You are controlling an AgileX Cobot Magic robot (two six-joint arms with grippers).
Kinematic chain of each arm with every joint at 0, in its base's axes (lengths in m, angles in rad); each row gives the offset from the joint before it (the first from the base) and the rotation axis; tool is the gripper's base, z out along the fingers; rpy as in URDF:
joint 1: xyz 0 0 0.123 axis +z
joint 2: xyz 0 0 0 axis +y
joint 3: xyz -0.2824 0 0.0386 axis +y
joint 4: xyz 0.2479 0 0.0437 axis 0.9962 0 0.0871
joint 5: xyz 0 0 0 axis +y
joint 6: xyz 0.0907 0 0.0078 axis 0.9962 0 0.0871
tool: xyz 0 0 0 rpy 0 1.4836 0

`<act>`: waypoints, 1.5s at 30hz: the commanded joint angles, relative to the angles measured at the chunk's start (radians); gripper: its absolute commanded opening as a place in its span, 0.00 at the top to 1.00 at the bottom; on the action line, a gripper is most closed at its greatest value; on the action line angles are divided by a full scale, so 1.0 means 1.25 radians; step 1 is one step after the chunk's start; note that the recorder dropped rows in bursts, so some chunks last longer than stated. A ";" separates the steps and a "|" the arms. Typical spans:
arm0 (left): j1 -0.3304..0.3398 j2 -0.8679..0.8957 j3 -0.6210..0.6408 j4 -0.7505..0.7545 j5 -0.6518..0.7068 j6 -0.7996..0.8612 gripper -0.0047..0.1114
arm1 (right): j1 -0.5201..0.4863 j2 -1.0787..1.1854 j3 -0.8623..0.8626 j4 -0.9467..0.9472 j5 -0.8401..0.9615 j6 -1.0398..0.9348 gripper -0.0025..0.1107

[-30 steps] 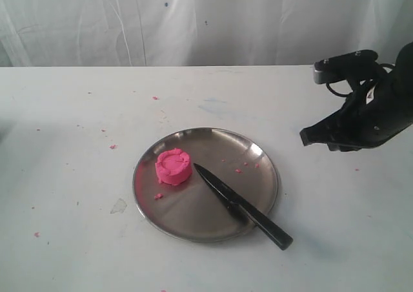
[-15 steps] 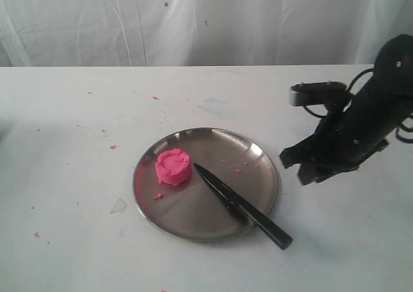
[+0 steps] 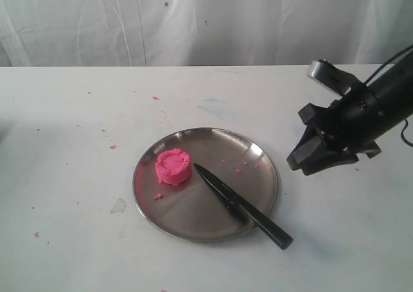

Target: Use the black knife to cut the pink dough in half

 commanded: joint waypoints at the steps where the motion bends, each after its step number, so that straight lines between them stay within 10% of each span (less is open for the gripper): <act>1: 0.001 -0.003 0.001 0.003 -0.002 -0.001 0.96 | -0.017 0.042 0.063 0.090 0.019 -0.119 0.71; 45: 0.001 -0.003 0.001 0.003 -0.002 -0.001 0.96 | 0.059 0.191 0.132 0.124 -0.041 -0.214 0.62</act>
